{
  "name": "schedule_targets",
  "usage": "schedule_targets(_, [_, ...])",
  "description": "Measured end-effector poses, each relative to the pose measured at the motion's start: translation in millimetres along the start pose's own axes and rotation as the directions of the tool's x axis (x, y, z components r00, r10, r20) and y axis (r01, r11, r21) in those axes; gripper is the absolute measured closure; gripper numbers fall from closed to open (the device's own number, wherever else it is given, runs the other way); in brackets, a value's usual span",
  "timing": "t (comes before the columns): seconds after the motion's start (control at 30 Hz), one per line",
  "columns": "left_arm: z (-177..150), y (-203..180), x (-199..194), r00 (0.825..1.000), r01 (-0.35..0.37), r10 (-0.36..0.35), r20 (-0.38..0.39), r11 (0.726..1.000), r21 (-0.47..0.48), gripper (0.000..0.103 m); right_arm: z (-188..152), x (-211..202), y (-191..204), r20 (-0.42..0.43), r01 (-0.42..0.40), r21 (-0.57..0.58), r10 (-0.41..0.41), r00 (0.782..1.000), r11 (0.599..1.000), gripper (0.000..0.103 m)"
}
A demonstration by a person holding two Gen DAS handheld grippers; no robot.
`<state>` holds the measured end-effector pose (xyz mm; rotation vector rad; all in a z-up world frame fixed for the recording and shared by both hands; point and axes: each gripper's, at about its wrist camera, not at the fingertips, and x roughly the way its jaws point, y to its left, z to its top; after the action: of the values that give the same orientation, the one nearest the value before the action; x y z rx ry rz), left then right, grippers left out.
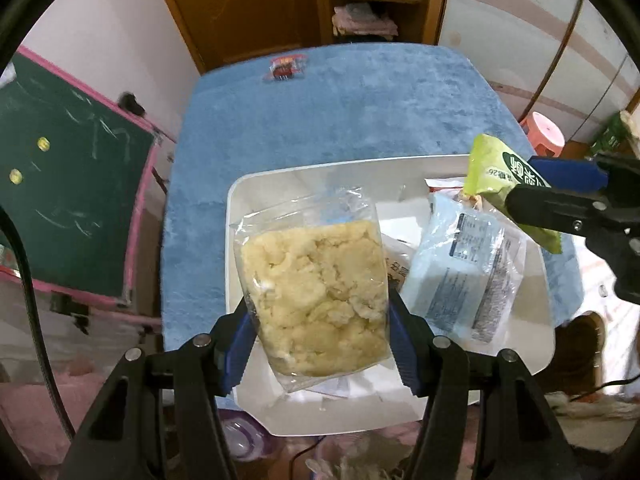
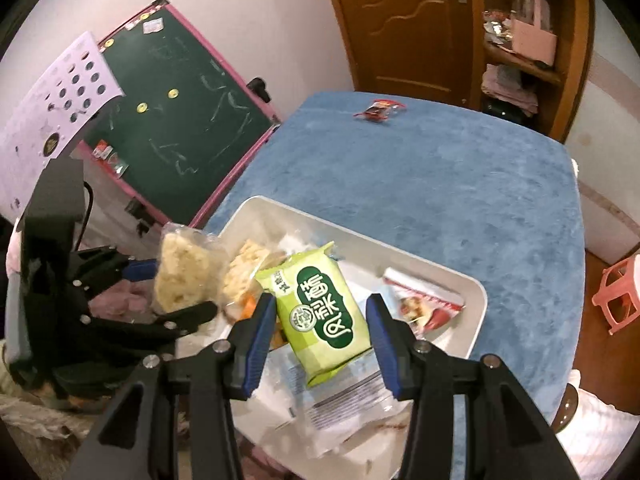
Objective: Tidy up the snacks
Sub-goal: 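Lower both held snacks into the white tray and open both tools, then move the right tool to the red-labelled nut bag and grasp it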
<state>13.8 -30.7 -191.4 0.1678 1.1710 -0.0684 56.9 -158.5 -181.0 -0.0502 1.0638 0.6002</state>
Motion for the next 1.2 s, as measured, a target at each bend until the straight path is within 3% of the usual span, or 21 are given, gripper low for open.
schedule_targets(0.37, [-19.1,5.3,0.9,0.997,-0.035,0.033,0.074,0.999,0.026,0.043,2.6,4.6,41.8,-0.078,0.117,-0.046,-0.120,0.990,0.992,0.055])
schedule_targets(0.43, [-21.5,5.8,6.4,0.998,-0.027,0.023,0.063,0.998,0.051,0.035,2.4,13.9,45.5,-0.109,0.143,-0.031,-0.146,0.983,0.989,0.055])
schedule_targets(0.47, [-22.5,5.0,8.3,0.998,-0.023,0.019,0.060,0.998,0.065,0.021,1.7,17.9,47.0,-0.124,0.147,-0.021,-0.149,0.981,0.989,0.055])
schedule_targets(0.5, [-23.6,4.3,9.7,0.998,-0.019,0.014,0.064,0.996,0.081,0.014,1.2,22.8,47.9,-0.139,0.162,-0.006,-0.162,0.977,0.987,0.055])
schedule_targets(0.63, [-26.5,-1.8,9.0,0.996,-0.009,-0.007,0.092,0.984,0.176,0.014,0.6,33.3,47.3,-0.183,0.244,0.062,-0.230,0.956,0.968,0.054])
schedule_targets(0.77, [-28.4,-4.5,-0.1,0.989,-0.022,-0.013,0.144,0.971,0.238,0.014,0.8,32.0,46.7,-0.187,0.263,0.156,-0.233,0.954,0.952,0.052])
schedule_targets(0.97, [-23.8,6.6,-12.6,0.979,-0.045,-0.011,0.204,0.962,0.271,0.014,5.7,27.1,48.9,-0.186,0.301,0.248,-0.259,0.948,0.921,0.051])
schedule_targets(1.2, [-8.5,22.3,-29.5,0.959,-0.097,0.008,0.283,0.949,0.301,0.014,23.5,21.8,62.3,-0.149,0.329,0.271,-0.298,0.943,0.905,0.051])
